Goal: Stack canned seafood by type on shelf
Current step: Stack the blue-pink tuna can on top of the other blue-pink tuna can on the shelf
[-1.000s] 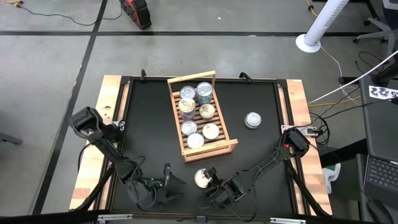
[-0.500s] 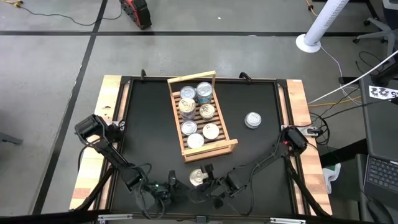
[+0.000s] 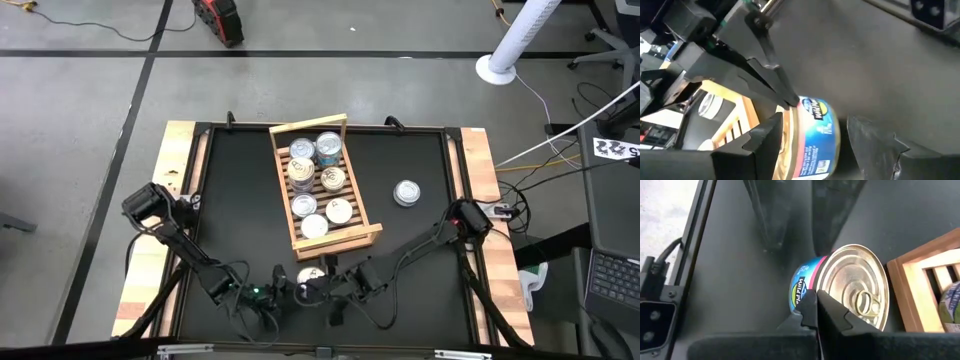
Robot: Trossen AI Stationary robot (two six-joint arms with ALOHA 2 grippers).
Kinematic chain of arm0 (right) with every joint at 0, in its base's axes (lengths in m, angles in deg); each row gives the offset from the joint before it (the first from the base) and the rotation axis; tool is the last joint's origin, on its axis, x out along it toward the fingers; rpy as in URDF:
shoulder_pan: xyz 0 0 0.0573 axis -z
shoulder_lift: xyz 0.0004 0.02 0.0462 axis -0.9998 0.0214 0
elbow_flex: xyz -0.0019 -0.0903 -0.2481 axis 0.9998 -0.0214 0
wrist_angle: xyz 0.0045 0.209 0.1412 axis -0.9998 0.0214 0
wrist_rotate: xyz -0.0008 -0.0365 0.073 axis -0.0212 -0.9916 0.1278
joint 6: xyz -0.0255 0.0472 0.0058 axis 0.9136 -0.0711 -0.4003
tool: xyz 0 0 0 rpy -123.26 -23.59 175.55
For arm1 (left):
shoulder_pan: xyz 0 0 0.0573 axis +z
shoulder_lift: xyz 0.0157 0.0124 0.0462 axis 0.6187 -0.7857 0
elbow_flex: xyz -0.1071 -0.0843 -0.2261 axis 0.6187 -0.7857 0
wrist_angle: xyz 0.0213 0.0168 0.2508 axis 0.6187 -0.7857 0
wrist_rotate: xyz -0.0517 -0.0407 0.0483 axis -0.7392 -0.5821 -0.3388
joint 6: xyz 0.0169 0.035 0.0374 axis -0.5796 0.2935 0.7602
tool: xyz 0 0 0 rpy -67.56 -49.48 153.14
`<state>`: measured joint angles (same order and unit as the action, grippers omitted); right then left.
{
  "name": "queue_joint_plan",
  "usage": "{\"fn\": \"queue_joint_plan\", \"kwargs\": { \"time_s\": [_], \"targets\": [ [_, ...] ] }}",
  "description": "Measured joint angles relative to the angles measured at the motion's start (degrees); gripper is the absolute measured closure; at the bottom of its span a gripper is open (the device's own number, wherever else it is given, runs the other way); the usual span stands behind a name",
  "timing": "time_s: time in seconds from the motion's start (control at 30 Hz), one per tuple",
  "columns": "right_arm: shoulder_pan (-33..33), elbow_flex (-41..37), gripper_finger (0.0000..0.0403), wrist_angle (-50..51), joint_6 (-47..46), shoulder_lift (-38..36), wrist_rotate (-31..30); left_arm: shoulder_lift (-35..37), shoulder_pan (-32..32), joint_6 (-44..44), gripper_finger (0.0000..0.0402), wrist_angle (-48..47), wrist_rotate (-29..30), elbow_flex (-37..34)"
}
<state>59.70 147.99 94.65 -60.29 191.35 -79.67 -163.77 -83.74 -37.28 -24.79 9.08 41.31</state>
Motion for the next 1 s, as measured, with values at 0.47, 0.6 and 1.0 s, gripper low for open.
{"fn": "queue_joint_plan", "kwargs": {
  "time_s": [0.47,0.6,1.0],
  "targets": [
    [0.39,0.04,0.0403,-2.56,-0.48,-0.04,1.0,0.0,1.65,-5.4,0.0182,-1.04,-0.11,0.0],
    [0.71,0.04,0.0403,-2.6,-2.37,-0.04,1.0,0.0,1.07,-6.16,0.0182,-1.09,-0.18,0.0],
    [1.9,0.04,0.0403,-3.22,-5.41,-0.13,0.54,0.0,0.88,-4.67,0.0182,-1.43,-0.27,0.0]
  ]
}}
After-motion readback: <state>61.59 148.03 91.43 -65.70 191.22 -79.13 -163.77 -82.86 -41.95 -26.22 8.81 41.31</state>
